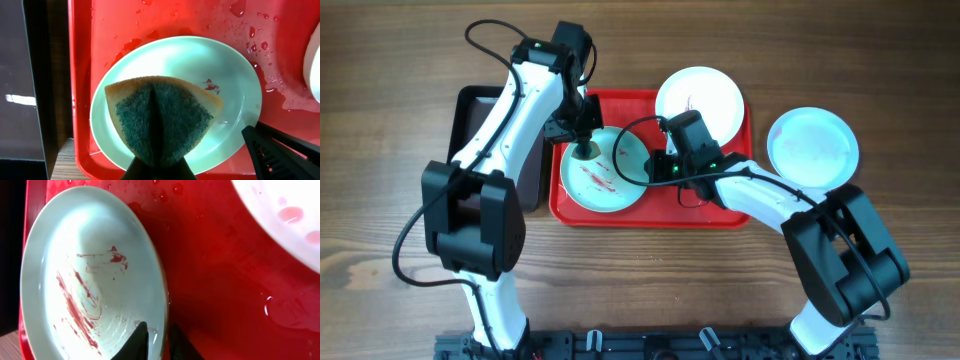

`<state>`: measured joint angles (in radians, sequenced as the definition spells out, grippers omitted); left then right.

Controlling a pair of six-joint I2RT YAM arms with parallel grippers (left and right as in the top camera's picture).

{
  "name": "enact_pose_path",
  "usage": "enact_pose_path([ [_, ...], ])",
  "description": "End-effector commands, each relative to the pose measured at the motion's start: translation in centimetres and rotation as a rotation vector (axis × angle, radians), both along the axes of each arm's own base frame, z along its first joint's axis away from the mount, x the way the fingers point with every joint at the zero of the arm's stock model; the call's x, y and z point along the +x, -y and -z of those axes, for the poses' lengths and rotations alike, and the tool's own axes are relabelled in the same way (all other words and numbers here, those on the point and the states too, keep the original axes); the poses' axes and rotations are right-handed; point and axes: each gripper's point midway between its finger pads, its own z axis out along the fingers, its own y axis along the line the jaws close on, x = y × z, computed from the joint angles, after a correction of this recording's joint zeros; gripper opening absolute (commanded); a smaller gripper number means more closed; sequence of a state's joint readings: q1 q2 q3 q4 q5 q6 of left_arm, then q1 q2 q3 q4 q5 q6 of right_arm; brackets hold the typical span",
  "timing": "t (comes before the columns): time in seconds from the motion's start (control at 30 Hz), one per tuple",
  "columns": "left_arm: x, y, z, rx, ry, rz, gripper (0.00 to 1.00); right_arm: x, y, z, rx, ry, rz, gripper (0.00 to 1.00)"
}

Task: Clean dirty plates on tray and stack at the side
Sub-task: 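Lower the sponge with the left gripper onto the held plate, then scrub the plate with the sponge while the right gripper pins its rim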

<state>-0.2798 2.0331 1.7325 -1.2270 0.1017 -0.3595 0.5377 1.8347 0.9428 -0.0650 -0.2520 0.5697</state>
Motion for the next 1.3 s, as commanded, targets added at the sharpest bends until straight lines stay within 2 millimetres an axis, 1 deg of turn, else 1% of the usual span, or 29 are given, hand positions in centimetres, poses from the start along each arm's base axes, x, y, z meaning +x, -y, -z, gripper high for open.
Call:
enact_pose_path([
  [0.0, 0.3, -0.3, 0.4, 0.018, 0.007, 0.011, 0.04, 0.4, 0.4, 1.1, -0.042, 0.008, 0.003, 0.14],
  [0.1, 0.5, -0.5, 0.4, 0.032, 0.015, 0.010, 0.04, 0.4, 0.3, 1.9, -0.044, -0.001, 0.003, 0.13],
  [0.2, 0.6, -0.5, 0.4, 0.030, 0.018, 0.009, 0.04, 0.3, -0.2, 2.1, -0.019, -0.012, -0.012, 0.13],
  [0.3, 0.5, -0.6, 0.4, 0.030, 0.016, 0.008, 0.04, 0.2, -0.3, 2.1, -0.006, -0.027, 0.004, 0.07],
  [0.33, 0.4, -0.6, 0.4, 0.030, 0.010, 0.009, 0.04, 0.2, -0.3, 2.1, -0.006, -0.027, 0.005, 0.04],
  [0.43, -0.4, 0.0, 1.0, 0.015, -0.019, 0.018, 0.04, 0.1, -0.2, 2.1, -0.006, -0.034, 0.010, 0.04],
  [0.5, -1.2, 0.1, 2.0, 0.018, -0.040, 0.027, 0.04, 0.1, -0.2, 2.2, -0.001, -0.044, 0.024, 0.04],
  [0.63, -3.0, 0.6, 5.0, 0.013, -0.081, 0.045, 0.04, 0.1, -0.2, 2.2, -0.002, -0.047, 0.025, 0.04],
  [0.77, -5.2, 1.3, 7.6, -0.022, -0.134, 0.057, 0.04, 0.0, -0.2, 2.2, -0.003, -0.049, 0.025, 0.04],
  [0.87, -7.2, 1.1, 9.4, -0.012, -0.178, 0.067, 0.04, 0.0, -0.2, 2.2, -0.003, -0.050, 0.025, 0.04],
  [0.9, -7.6, 1.1, 9.8, -0.011, -0.182, 0.070, 0.04, 0.0, -0.2, 2.2, -0.003, -0.050, 0.025, 0.04],
  [1.03, -8.2, 1.4, 11.1, -0.012, -0.175, 0.085, 0.04, 0.0, -0.2, 2.2, 0.001, -0.051, 0.022, 0.04],
  [1.13, -8.2, 2.2, 11.8, -0.021, -0.147, 0.108, 0.04, 0.0, -0.3, 2.2, 0.003, -0.051, 0.021, 0.04],
  [1.2, -8.1, 3.3, 12.1, -0.047, -0.121, 0.135, 0.04, 0.0, -0.3, 2.2, 0.003, -0.051, 0.021, 0.04],
  [1.27, -7.8, 4.9, 12.2, -0.075, -0.084, 0.169, 0.04, 0.0, -0.3, 2.2, 0.003, -0.050, 0.021, 0.04],
])
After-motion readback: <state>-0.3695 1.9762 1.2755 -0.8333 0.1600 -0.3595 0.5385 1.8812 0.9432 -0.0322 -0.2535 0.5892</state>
